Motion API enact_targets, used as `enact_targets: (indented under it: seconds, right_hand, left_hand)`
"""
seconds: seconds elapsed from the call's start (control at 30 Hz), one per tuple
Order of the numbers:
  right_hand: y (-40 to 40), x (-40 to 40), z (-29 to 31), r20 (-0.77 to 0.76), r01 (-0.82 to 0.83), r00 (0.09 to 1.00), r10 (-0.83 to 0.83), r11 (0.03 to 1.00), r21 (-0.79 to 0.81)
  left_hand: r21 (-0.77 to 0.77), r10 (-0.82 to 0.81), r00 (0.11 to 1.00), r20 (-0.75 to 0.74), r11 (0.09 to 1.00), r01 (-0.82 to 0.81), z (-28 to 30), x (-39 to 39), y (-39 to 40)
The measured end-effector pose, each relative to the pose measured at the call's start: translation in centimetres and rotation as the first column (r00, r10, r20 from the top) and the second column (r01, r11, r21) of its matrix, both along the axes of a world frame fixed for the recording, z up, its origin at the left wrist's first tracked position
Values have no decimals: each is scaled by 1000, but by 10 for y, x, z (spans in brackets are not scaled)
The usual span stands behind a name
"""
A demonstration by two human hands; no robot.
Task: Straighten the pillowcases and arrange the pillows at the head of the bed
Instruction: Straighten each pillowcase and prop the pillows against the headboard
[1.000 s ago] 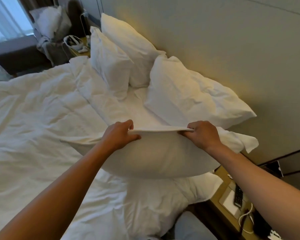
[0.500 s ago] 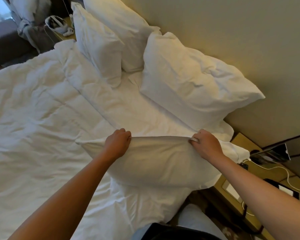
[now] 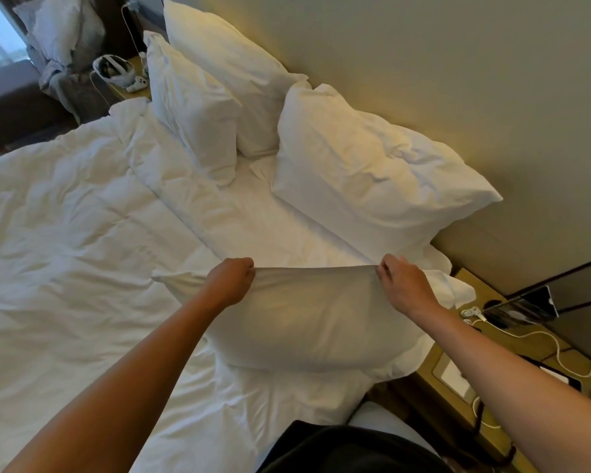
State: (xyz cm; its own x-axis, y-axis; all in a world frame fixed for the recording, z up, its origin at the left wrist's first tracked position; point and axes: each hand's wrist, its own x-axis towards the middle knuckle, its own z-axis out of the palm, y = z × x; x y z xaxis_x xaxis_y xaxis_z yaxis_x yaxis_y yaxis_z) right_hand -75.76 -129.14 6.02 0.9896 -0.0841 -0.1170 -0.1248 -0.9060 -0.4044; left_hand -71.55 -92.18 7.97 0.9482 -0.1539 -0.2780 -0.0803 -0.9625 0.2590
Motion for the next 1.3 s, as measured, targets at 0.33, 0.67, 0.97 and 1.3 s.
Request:
enact_targets:
  seconds: [0.33, 0.67, 0.97, 1.3]
  right_hand:
    - [-4, -12, -5, -76, -49, 996, 49, 999, -4]
    - [4, -6, 3, -11, 77, 997, -77, 991, 106]
    - [9, 19, 50, 191, 46, 979, -70, 991, 124]
    - [-25, 45, 88, 266, 188, 933, -243, 959, 214]
  left_hand:
    - [-73, 43, 999, -34, 996, -45, -17, -15, 18]
    - [-88, 77, 993, 85, 994, -70, 10, 3, 26]
    - [-88, 123, 967, 225, 991, -105, 56, 49, 25]
    - [-96, -12, 889, 459, 993, 63, 103, 140, -30]
